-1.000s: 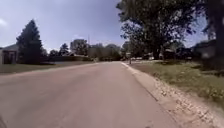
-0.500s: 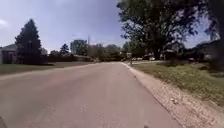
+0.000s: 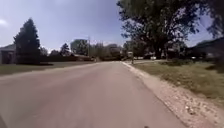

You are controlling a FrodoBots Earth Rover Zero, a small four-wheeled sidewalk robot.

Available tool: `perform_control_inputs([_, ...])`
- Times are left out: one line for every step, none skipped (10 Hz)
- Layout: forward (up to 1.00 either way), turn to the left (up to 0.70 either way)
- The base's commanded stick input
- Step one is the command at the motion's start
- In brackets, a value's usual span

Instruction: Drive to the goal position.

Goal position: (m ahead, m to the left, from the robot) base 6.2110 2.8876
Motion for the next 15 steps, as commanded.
perform_control_inputs([0.7, 0.0])
perform_control_inputs([0.7, -0.08])
perform_control_inputs([0.7, -0.35])
perform_control_inputs([0.7, -0.2])
perform_control_inputs([0.7, 0.0])
perform_control_inputs([0.7, 0.0])
perform_control_inputs([0.7, 0.0])
perform_control_inputs([0.7, 0.0])
perform_control_inputs([0.7, 0.0])
perform_control_inputs([0.7, 0.0])
perform_control_inputs([0.7, 0.0])
perform_control_inputs([0.7, 0.0])
perform_control_inputs([0.7, 0.0])
perform_control_inputs([0.7, 0.0])
perform_control_inputs([0.7, 0.0])
